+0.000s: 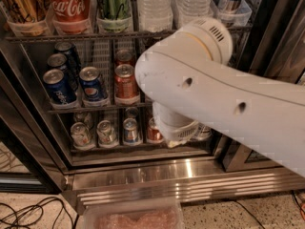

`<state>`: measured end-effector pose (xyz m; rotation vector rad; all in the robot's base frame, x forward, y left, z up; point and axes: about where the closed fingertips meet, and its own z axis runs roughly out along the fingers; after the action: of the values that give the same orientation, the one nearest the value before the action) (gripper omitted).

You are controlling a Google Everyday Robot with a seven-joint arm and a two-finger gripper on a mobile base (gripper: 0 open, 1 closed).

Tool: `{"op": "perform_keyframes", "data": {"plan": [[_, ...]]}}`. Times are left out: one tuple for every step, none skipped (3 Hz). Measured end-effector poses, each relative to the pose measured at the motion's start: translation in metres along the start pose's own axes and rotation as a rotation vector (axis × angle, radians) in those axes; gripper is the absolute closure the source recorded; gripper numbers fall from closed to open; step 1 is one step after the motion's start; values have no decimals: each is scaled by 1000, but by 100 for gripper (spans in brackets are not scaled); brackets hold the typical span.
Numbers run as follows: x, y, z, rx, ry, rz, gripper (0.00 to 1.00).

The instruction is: Pick 7up can from bottom shelf of fridge

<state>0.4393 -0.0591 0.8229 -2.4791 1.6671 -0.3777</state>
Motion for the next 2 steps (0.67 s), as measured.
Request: {"op": "perform_keyframes", "data": {"plan": [[-9,3,-2,-8,-31,-17,100],[-10,3,0,2,-20,-36,100]]}}
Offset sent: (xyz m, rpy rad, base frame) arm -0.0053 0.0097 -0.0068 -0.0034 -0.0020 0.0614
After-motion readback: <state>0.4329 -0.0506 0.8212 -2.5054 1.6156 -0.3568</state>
